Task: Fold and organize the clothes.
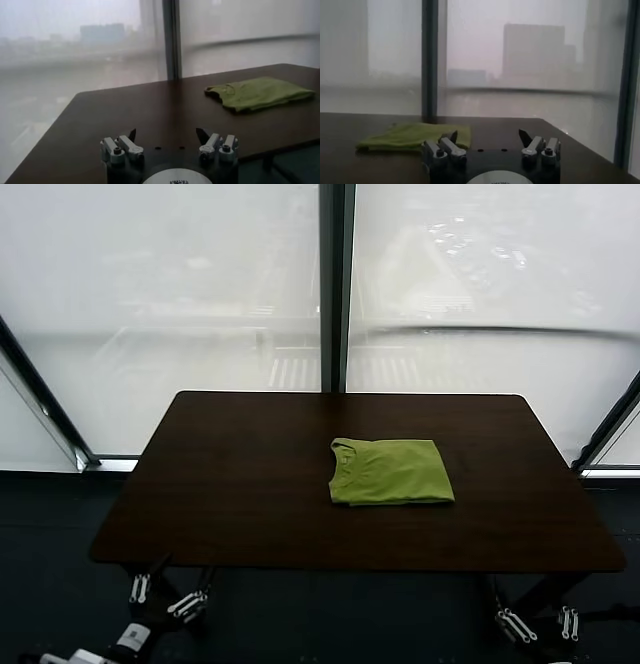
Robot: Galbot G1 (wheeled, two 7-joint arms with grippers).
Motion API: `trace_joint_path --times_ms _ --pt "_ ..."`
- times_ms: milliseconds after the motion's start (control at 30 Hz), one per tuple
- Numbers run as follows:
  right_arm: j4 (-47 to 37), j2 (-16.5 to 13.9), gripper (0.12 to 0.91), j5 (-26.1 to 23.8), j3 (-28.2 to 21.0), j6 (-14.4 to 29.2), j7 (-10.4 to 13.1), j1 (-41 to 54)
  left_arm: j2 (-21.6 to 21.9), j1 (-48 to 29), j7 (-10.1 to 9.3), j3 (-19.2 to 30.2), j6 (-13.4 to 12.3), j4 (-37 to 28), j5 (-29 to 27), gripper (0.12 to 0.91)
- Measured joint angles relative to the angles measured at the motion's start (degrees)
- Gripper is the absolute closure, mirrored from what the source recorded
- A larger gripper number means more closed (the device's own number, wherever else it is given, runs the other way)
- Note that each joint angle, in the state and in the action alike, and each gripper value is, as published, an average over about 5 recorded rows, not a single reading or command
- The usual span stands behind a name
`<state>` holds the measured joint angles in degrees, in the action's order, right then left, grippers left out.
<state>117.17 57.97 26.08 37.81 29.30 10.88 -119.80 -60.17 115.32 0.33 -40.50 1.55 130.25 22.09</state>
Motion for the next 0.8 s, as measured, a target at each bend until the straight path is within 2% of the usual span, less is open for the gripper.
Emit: trace_joint_path --times_ms 233,800 --pt "0.93 0.09 0.118 -0.14 -1.25 -3.03 -0.02 -1.75 -0.31 2.31 -0.97 -1.38 2.92 1.28 2.15 0.123" --pt "1.91 0.10 0.118 -0.43 -2.47 -5.14 -0.12 -2.28 -1.08 3.96 0.22 -2.39 2.84 1.58 2.10 0.123"
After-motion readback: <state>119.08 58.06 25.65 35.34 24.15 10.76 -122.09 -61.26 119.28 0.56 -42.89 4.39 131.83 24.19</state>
